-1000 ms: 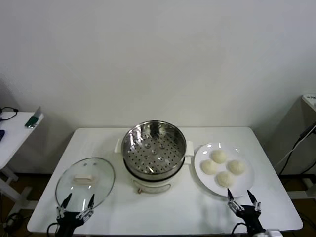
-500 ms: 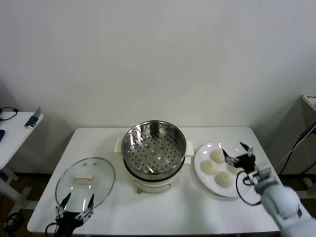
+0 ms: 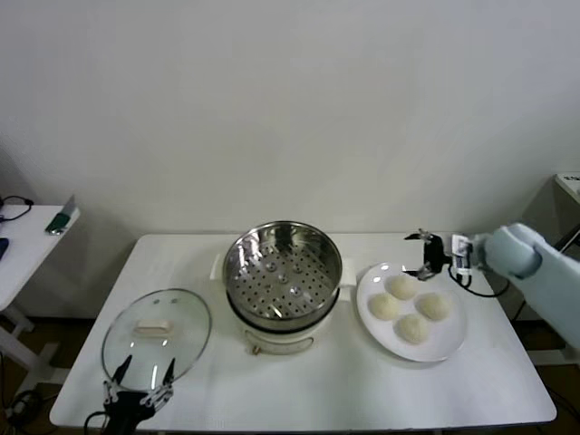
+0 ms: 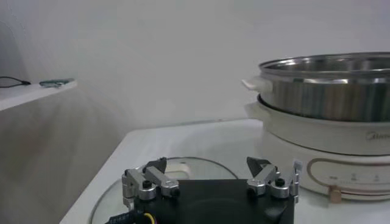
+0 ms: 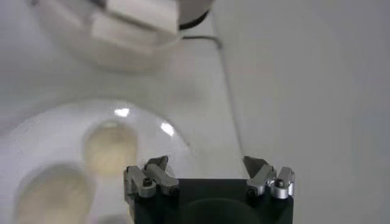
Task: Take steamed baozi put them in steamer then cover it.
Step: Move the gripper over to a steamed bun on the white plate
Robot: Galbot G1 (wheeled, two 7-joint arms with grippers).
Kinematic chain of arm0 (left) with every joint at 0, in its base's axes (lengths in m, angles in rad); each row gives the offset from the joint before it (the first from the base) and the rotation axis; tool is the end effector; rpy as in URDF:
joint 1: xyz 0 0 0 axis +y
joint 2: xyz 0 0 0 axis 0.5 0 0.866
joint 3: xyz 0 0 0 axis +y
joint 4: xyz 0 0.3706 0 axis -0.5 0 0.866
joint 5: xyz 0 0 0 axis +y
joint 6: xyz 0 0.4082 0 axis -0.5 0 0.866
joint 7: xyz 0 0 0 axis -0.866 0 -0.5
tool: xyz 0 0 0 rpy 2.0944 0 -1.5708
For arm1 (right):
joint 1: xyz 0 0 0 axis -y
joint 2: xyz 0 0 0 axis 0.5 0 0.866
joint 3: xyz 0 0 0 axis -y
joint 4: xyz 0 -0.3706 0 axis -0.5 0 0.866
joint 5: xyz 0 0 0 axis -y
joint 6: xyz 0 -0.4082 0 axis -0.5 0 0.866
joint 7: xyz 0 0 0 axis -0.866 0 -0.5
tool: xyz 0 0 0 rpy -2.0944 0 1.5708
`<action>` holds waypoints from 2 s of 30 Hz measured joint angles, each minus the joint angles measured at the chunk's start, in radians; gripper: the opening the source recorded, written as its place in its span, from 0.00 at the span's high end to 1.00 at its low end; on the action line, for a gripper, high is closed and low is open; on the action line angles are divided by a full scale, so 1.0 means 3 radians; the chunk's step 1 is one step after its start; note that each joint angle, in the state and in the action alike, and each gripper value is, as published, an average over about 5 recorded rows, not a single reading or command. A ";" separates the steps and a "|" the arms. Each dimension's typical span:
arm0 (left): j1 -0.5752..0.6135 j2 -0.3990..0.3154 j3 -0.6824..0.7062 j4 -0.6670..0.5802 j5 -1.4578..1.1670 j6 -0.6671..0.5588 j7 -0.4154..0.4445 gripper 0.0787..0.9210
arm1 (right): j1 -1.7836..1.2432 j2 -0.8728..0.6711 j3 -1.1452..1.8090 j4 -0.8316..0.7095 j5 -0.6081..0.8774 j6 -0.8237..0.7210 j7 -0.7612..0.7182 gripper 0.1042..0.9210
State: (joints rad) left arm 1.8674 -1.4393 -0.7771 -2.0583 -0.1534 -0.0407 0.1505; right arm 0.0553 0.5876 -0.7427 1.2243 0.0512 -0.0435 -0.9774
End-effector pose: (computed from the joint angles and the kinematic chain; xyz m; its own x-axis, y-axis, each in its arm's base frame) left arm 0.1167 0.1132 -0.3685 -0.9639 -0.0055 0.2662 0.0185 0.9960 0.0876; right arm 0.5759 -0.2208 -0.1623 -0.3616 -0.2753 0.8908 -0.9238 -0.0232 -0.3822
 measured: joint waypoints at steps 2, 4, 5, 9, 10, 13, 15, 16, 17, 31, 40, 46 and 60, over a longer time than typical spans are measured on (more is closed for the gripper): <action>-0.0007 0.0000 -0.0003 -0.0006 0.0004 0.0008 0.0007 0.12 | 0.0250 0.0066 -0.0319 -0.0144 0.0049 0.0026 -0.0136 0.12; -0.0012 0.0000 -0.0006 -0.0010 0.0010 0.0015 0.0013 0.12 | 0.0431 0.0136 -0.0564 -0.0266 0.0107 0.0033 -0.0239 0.12; -0.0014 0.0000 -0.0008 -0.0012 0.0013 0.0017 0.0016 0.12 | 0.0501 0.0173 -0.0664 -0.0322 0.0137 0.0030 -0.0282 0.12; -0.0020 0.0000 -0.0015 -0.0027 0.0026 0.0029 0.0028 0.12 | 0.0670 0.0332 -0.0936 -0.0528 0.0239 0.0001 -0.0395 0.12; -0.0021 -0.0002 -0.0016 -0.0032 0.0029 0.0033 0.0031 0.12 | 0.0690 0.0378 -0.0979 -0.0578 0.0258 -0.0008 -0.0410 0.12; -0.0023 -0.0010 -0.0016 -0.0046 0.0041 0.0045 0.0039 0.12 | 0.0708 0.0521 -0.1062 -0.0731 0.0295 -0.0031 -0.0434 0.12; -0.0022 -0.0015 -0.0016 -0.0055 0.0048 0.0051 0.0045 0.12 | 0.0696 0.0617 -0.1089 -0.0836 0.0307 -0.0041 -0.0441 0.12; -0.0020 -0.0017 -0.0016 -0.0058 0.0050 0.0053 0.0047 0.12 | 0.0685 0.0664 -0.1096 -0.0892 0.0310 -0.0044 -0.0445 0.12; -0.0018 -0.0017 -0.0018 -0.0059 0.0051 0.0054 0.0050 0.12 | 0.0672 0.0712 -0.1101 -0.0948 0.0311 -0.0046 -0.0450 0.12; 0.0018 -0.0028 -0.0039 -0.0023 0.0048 0.0036 0.0050 0.12 | 0.0411 0.1204 -0.0987 -0.1631 0.0232 -0.0056 -0.0473 0.12; 0.0002 -0.0030 -0.0030 0.0010 0.0052 0.0029 0.0050 0.12 | 0.0302 0.1392 -0.0883 -0.1899 0.0143 -0.0052 -0.0486 0.16; -0.0002 -0.0037 -0.0013 0.0033 0.0067 0.0030 0.0046 0.12 | 0.0245 0.1462 -0.0840 -0.1990 0.0073 -0.0049 -0.0500 0.19; -0.0001 -0.0042 -0.0004 0.0059 0.0119 0.0034 0.0033 0.12 | 0.0320 0.1479 -0.0850 -0.1974 -0.0025 0.0026 -0.0558 0.31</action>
State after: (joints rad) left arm 1.8671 -1.4520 -0.7783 -2.0406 -0.1177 -0.0303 0.1604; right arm 0.1515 1.0314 -0.9976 0.6319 0.0436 -0.0356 -1.1446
